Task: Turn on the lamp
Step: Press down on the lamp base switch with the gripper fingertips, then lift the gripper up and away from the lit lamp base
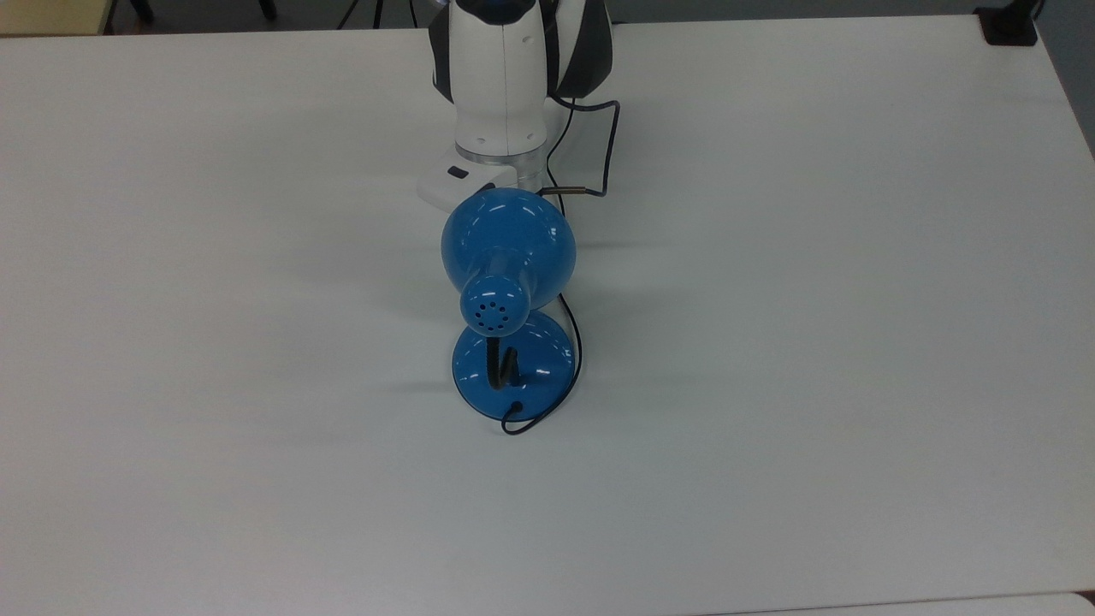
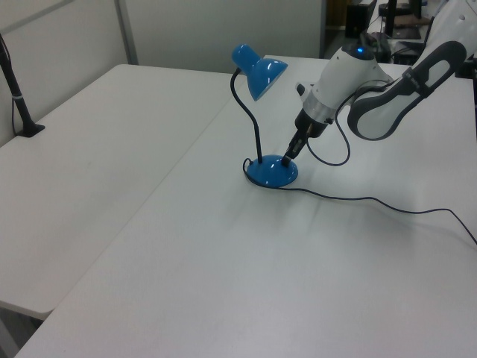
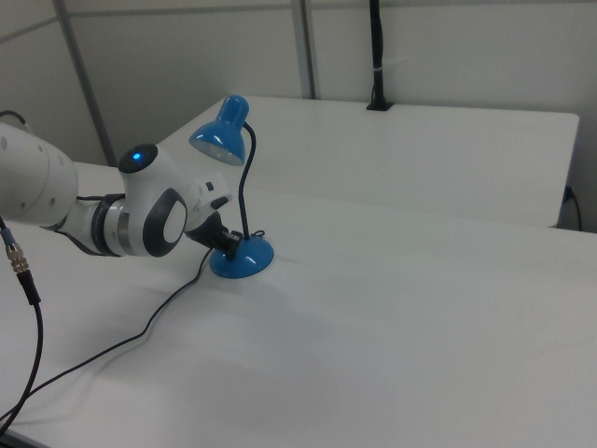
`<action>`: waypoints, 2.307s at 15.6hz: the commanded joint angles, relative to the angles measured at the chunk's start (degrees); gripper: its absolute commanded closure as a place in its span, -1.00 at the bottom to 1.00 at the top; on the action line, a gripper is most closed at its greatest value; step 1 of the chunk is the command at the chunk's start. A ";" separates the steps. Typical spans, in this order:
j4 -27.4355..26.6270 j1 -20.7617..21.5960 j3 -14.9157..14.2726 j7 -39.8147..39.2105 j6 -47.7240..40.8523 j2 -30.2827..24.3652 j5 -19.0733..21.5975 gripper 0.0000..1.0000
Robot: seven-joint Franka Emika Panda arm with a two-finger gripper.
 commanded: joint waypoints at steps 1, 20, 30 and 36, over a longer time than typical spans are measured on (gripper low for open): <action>1.30 -0.31 0.33 -0.75 -1.85 0.33 -0.71 1.00; 2.71 -0.04 0.51 -2.25 -1.67 1.91 -0.97 1.00; 0.70 -0.40 0.51 -3.74 -4.99 -1.85 -1.15 1.00; -0.11 0.31 0.51 -4.01 -29.32 -11.26 -1.15 1.00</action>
